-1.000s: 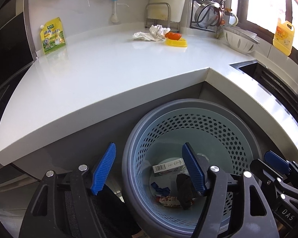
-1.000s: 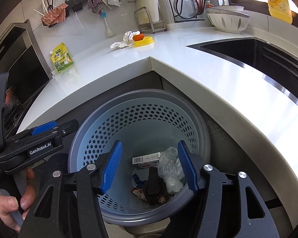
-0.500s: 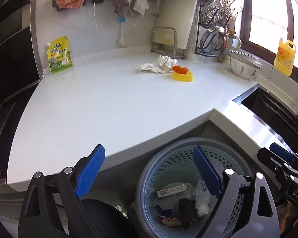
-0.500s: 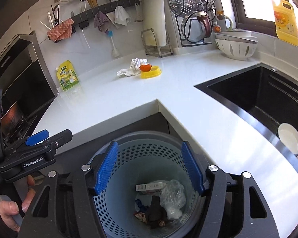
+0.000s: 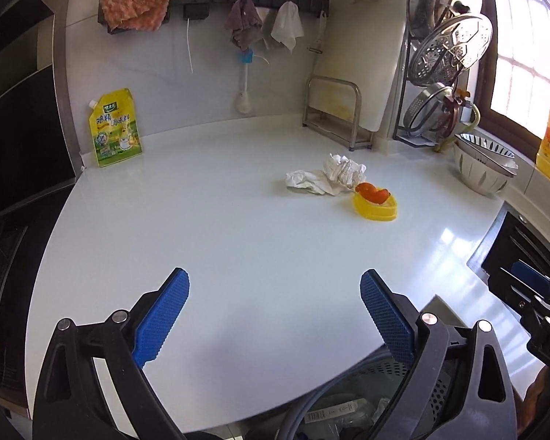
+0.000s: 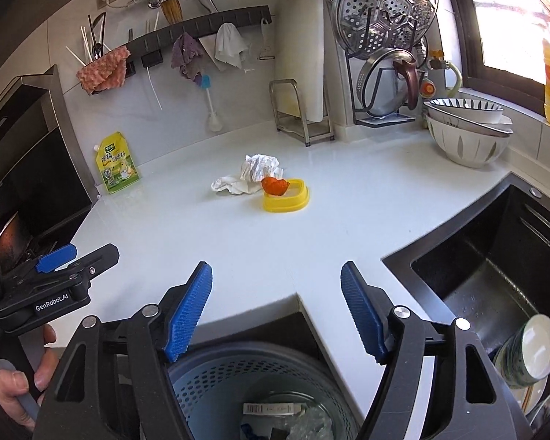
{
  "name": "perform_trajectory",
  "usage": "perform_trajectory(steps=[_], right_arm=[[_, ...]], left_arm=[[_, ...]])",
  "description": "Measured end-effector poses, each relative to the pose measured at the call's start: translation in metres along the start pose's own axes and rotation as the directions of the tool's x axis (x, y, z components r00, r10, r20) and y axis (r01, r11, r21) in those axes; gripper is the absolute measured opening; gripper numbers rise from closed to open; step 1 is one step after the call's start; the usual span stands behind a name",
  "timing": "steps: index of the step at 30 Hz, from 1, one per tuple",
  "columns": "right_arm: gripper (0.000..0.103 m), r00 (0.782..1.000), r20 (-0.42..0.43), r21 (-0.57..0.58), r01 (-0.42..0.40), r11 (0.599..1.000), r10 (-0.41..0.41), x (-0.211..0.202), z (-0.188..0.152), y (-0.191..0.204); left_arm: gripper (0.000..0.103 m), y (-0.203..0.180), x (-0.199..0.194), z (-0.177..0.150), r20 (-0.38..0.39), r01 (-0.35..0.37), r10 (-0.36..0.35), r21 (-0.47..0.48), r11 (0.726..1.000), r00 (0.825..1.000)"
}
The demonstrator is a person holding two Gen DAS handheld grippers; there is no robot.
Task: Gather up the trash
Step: 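Move both open grippers back to the counter toward the orange peel, then grasp the orange peel with the right gripper while the left gripper grasps the crumpled paper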
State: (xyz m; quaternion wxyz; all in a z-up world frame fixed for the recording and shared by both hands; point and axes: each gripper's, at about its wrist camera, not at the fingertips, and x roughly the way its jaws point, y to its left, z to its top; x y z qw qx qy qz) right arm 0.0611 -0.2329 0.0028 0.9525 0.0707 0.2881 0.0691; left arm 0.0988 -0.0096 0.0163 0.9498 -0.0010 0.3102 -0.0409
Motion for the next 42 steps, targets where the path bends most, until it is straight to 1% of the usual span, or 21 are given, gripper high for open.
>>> perform_trajectory(steps=[4, 10, 19, 25, 33, 34, 36, 40, 42], right_arm=[[0.070, 1.000, -0.006, -0.035, 0.000, 0.999, 0.000, 0.027, 0.023, 0.004], [0.070, 1.000, -0.031, -0.053, 0.001, 0.999, -0.002, 0.069, 0.047, 0.001], [0.070, 0.996, -0.091, -0.088, 0.011, 0.996, -0.019, 0.131, 0.071, 0.001], [0.070, 0.994, -0.103, -0.100, 0.022, 0.995, -0.032, 0.161, 0.083, 0.002], [0.069, 0.987, -0.144, -0.143, 0.046, 0.989, -0.067, 0.193, 0.088, 0.007], [0.068, 0.986, -0.149, -0.148, 0.049, 0.988, -0.072, 0.196, 0.088, 0.007], [0.061, 0.983, -0.165, -0.155, 0.051, 0.987, -0.077, 0.201, 0.087, 0.007], [0.059, 0.980, -0.177, -0.159, 0.058, 0.986, -0.086, 0.208, 0.086, 0.004], [0.054, 0.979, -0.184, -0.164, 0.058, 0.985, -0.088, 0.210, 0.086, 0.005]], left_arm=[[0.093, 0.003, 0.022, 0.018, -0.008, -0.003, 0.003, -0.011, 1.000, 1.000], [0.093, 0.004, 0.060, 0.032, -0.040, -0.011, 0.010, -0.016, 1.000, 0.999], [0.093, 0.003, 0.107, 0.050, -0.067, -0.015, 0.013, -0.022, 1.000, 0.998], [0.093, 0.007, 0.124, 0.055, -0.075, -0.022, 0.019, -0.028, 0.999, 0.997], [0.093, 0.010, 0.138, 0.053, -0.099, -0.009, 0.004, -0.054, 0.998, 0.995], [0.093, 0.010, 0.139, 0.053, -0.101, -0.008, 0.002, -0.055, 0.998, 0.995], [0.093, 0.010, 0.139, 0.053, -0.101, -0.004, -0.002, -0.059, 0.998, 0.995], [0.093, 0.009, 0.140, 0.055, -0.098, 0.004, -0.011, -0.065, 0.998, 0.995], [0.093, 0.007, 0.141, 0.055, -0.099, 0.006, -0.013, -0.063, 0.998, 0.995]])
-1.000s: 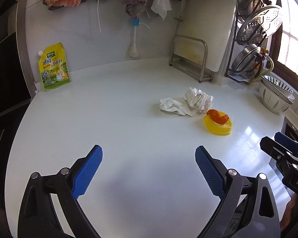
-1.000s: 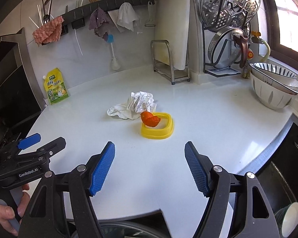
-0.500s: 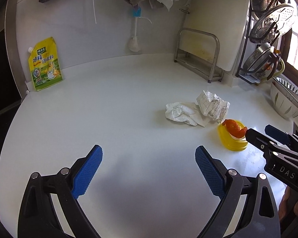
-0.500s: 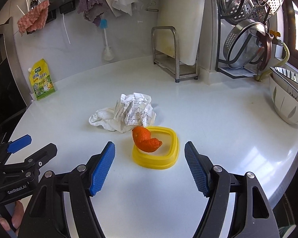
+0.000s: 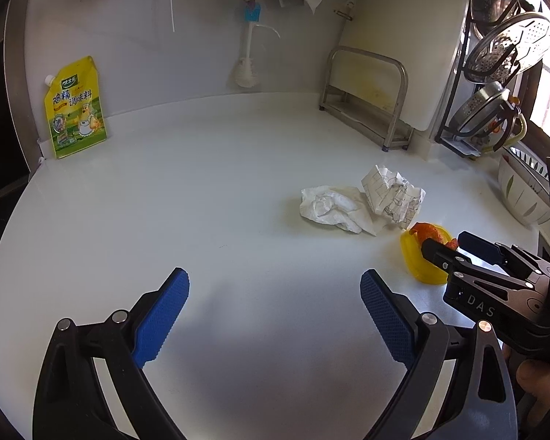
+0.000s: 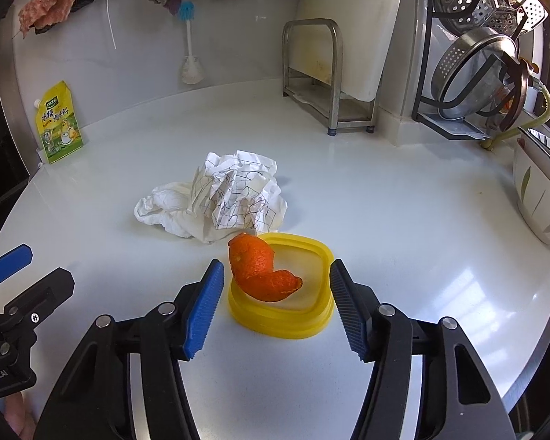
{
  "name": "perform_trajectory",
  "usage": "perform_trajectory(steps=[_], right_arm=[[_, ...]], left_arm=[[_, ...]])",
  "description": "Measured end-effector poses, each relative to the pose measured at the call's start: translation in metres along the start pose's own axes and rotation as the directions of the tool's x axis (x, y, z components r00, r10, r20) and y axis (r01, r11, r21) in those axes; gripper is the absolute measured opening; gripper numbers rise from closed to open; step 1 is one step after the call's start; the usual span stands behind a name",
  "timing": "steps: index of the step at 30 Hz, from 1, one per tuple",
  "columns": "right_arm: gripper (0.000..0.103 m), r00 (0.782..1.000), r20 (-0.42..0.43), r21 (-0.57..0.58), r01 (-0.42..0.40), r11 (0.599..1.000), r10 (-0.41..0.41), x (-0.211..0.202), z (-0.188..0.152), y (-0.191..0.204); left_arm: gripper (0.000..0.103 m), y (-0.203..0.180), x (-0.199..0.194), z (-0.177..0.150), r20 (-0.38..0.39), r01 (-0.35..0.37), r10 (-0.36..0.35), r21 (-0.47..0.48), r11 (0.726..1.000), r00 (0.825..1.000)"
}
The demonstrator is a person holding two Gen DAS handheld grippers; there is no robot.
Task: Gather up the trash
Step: 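Grasp the orange peel with the right gripper while the left gripper grasps the crumpled paper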
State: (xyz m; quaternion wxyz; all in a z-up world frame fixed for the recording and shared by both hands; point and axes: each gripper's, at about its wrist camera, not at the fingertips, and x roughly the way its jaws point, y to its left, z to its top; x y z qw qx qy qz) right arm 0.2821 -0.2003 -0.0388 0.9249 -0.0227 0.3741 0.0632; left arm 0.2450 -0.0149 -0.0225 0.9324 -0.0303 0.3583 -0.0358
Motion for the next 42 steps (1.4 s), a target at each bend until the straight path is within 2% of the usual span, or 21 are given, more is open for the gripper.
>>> perform_trajectory(steps=[4, 6, 9, 20, 28, 32, 42], right_arm=[[0.045, 1.000, -0.005, -0.015, 0.002, 1.000, -0.002, 0.003, 0.000, 0.003], [0.033, 1.000, -0.004, -0.030, 0.005, 1.000, -0.005, 0.003, -0.001, 0.005], [0.024, 1.000, 0.000, -0.037, -0.007, 0.999, 0.007, 0.003, -0.002, 0.006], [0.021, 0.997, 0.069, 0.030, -0.040, 0.999, 0.037, -0.024, -0.001, -0.018], [0.021, 0.994, 0.105, 0.127, 0.022, 0.992, -0.036, -0.042, -0.004, -0.063], [0.021, 0.992, 0.101, 0.172, 0.054, 0.984, -0.072, -0.042, -0.007, -0.083], [0.021, 0.995, 0.082, 0.256, 0.030, 0.966, -0.053, -0.036, -0.014, -0.105]], left_arm=[[0.093, -0.003, 0.002, 0.000, -0.008, 0.007, -0.007, 0.003, 1.000, 1.000], [0.093, -0.004, 0.003, 0.000, -0.012, 0.009, -0.009, 0.002, 1.000, 1.000], [0.093, -0.006, 0.005, 0.002, -0.019, 0.014, -0.014, -0.002, 1.000, 1.000], [0.093, -0.034, 0.008, 0.018, 0.017, 0.017, -0.018, 0.028, 0.999, 1.000], [0.093, -0.065, 0.025, 0.042, 0.037, 0.040, -0.042, 0.035, 0.999, 0.998], [0.093, -0.080, 0.040, 0.053, 0.020, 0.056, -0.057, 0.040, 0.998, 0.998], [0.093, -0.093, 0.078, 0.072, -0.044, 0.016, -0.014, 0.045, 0.999, 0.999]])
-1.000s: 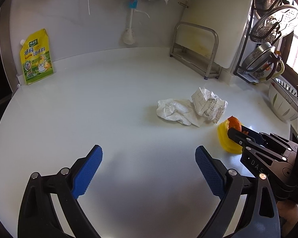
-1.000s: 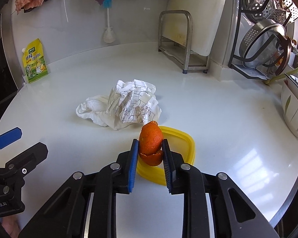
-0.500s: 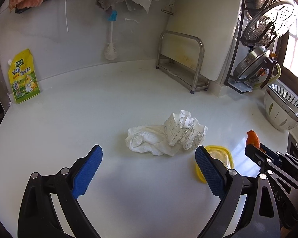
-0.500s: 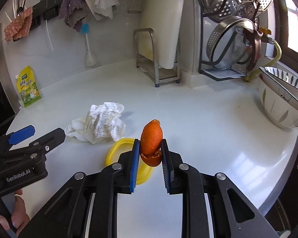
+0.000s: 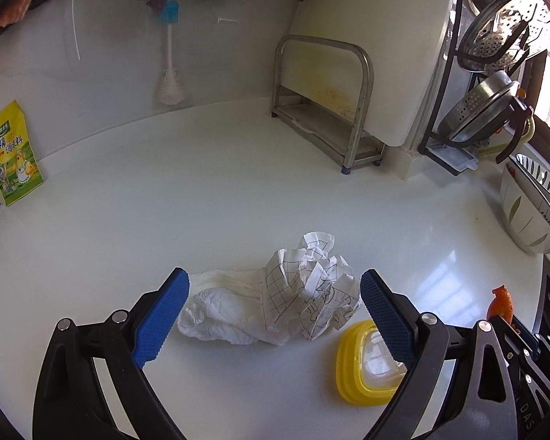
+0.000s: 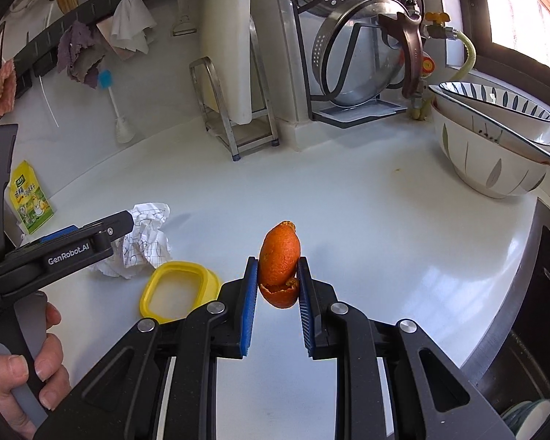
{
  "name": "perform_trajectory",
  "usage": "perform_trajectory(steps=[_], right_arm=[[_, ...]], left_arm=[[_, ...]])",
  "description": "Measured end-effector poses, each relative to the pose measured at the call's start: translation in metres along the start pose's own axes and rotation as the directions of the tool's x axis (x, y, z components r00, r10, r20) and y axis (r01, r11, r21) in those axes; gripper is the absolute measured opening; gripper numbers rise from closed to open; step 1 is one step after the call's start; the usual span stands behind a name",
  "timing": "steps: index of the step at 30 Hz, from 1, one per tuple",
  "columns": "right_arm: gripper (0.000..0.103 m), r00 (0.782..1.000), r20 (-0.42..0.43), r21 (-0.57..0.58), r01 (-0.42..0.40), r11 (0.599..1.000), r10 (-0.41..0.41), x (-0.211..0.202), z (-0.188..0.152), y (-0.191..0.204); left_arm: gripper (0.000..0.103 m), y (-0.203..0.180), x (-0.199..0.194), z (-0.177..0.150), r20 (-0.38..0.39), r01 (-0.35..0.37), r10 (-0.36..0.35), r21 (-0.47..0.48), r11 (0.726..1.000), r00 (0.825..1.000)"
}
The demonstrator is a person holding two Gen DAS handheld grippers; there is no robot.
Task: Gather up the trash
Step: 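Grasp the orange peel with the right gripper while the left gripper grasps the crumpled paper, then carry the orange peel and crumpled paper in both grippers over the bin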
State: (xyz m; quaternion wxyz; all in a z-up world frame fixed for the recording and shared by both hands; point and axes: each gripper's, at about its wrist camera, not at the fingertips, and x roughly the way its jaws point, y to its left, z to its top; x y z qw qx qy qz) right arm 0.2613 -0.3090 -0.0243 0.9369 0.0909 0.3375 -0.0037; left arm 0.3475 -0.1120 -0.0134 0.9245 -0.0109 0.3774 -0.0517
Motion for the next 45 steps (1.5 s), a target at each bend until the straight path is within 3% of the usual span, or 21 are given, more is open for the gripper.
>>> perform_trajectory(steps=[7, 10, 17, 22, 34, 40, 45], right_arm=[[0.021, 0.999, 0.023, 0.047, -0.032, 0.998, 0.031, -0.007, 0.002, -0.007], [0.021, 0.999, 0.027, 0.055, -0.045, 0.997, 0.044, -0.008, 0.002, -0.008], [0.021, 0.998, 0.032, 0.062, -0.059, 0.996, 0.057, -0.010, 0.002, -0.010], [0.021, 0.998, 0.036, 0.062, -0.062, 0.996, 0.060, -0.011, 0.001, -0.009], [0.021, 0.997, 0.040, 0.051, -0.068, 0.996, 0.066, -0.012, 0.002, -0.006], [0.020, 0.994, 0.055, 0.029, -0.098, 0.995, 0.096, -0.025, -0.004, 0.005], [0.020, 0.989, 0.077, 0.001, -0.130, 0.991, 0.130, -0.056, -0.028, 0.015]], left_arm=[[0.091, -0.009, 0.017, 0.000, -0.028, -0.049, 0.050, 0.027, 0.998, 0.998], [0.077, -0.014, 0.022, 0.001, -0.034, -0.056, 0.058, 0.049, 0.997, 0.998], [0.032, -0.023, 0.023, 0.001, -0.032, -0.044, 0.047, 0.081, 0.996, 0.998], [0.017, -0.023, 0.019, 0.001, -0.023, -0.043, 0.046, 0.092, 0.995, 0.999], [0.016, -0.008, -0.029, 0.012, 0.072, -0.022, 0.016, 0.089, 0.996, 0.997], [0.016, 0.004, -0.067, -0.009, 0.096, -0.016, 0.006, 0.105, 0.994, 0.995], [0.016, 0.014, -0.102, -0.040, 0.095, -0.007, -0.004, 0.119, 0.993, 0.995]])
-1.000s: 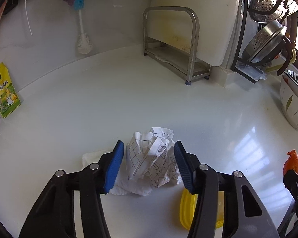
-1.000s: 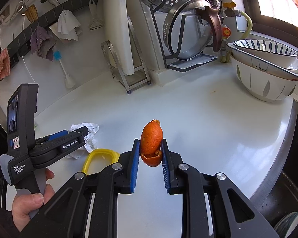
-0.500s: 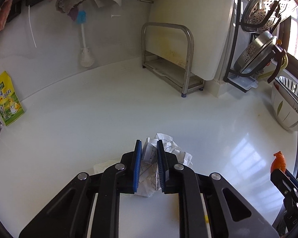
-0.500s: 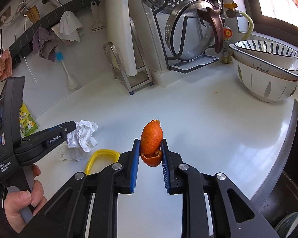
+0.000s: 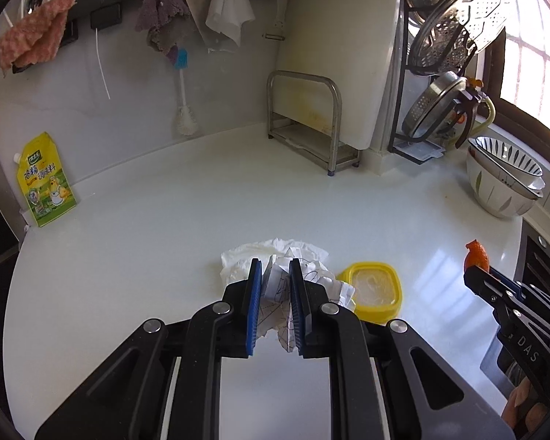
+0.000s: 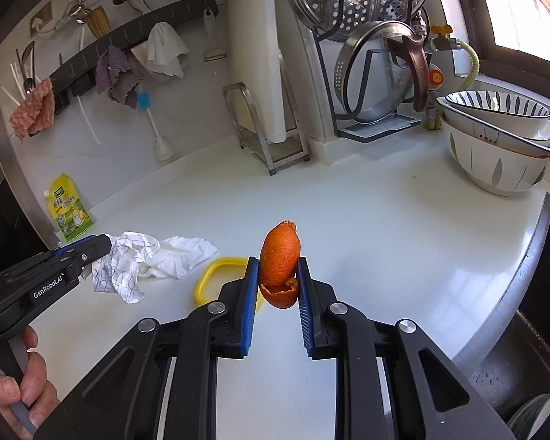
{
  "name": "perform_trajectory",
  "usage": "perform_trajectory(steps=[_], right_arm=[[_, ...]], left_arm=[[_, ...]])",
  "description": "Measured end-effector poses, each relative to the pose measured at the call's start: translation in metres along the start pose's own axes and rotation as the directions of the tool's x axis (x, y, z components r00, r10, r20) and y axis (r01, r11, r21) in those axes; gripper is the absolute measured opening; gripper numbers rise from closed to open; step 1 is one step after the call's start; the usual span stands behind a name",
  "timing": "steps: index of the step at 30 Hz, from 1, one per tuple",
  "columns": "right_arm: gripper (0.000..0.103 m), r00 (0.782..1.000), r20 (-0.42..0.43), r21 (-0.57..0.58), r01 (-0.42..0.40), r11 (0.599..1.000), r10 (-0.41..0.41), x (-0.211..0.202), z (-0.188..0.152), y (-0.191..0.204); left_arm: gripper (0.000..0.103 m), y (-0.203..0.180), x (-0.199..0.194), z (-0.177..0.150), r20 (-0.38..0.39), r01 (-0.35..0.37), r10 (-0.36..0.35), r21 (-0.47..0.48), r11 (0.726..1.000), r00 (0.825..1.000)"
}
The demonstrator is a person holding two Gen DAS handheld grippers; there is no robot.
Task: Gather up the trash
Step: 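Carry the orange peel and crumpled paper in both grippers over the bin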
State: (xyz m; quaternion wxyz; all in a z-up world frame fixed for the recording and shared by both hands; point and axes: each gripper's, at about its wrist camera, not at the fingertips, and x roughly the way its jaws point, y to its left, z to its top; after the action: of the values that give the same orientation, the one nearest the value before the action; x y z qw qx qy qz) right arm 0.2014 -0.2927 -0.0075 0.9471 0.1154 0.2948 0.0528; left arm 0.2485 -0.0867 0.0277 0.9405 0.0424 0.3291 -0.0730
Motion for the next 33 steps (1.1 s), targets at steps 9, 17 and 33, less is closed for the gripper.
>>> perform_trajectory(steps=[9, 17, 33], right_arm=[[0.020, 1.000, 0.000, 0.020, 0.007, 1.000, -0.007, -0.084, -0.062, 0.014], [0.020, 1.000, 0.006, 0.033, 0.002, 0.999, -0.002, -0.155, -0.132, 0.031], [0.020, 1.000, 0.011, -0.032, -0.015, 0.999, 0.015, -0.218, -0.210, 0.063]], left_arm=[[0.016, -0.003, -0.074, -0.060, -0.001, 0.048, -0.048, 0.024, 0.999, 0.999], [0.016, -0.004, -0.146, -0.119, 0.051, 0.054, -0.056, 0.032, 0.998, 0.997], [0.016, -0.010, -0.186, -0.215, -0.001, 0.085, -0.085, 0.010, 0.996, 0.996]])
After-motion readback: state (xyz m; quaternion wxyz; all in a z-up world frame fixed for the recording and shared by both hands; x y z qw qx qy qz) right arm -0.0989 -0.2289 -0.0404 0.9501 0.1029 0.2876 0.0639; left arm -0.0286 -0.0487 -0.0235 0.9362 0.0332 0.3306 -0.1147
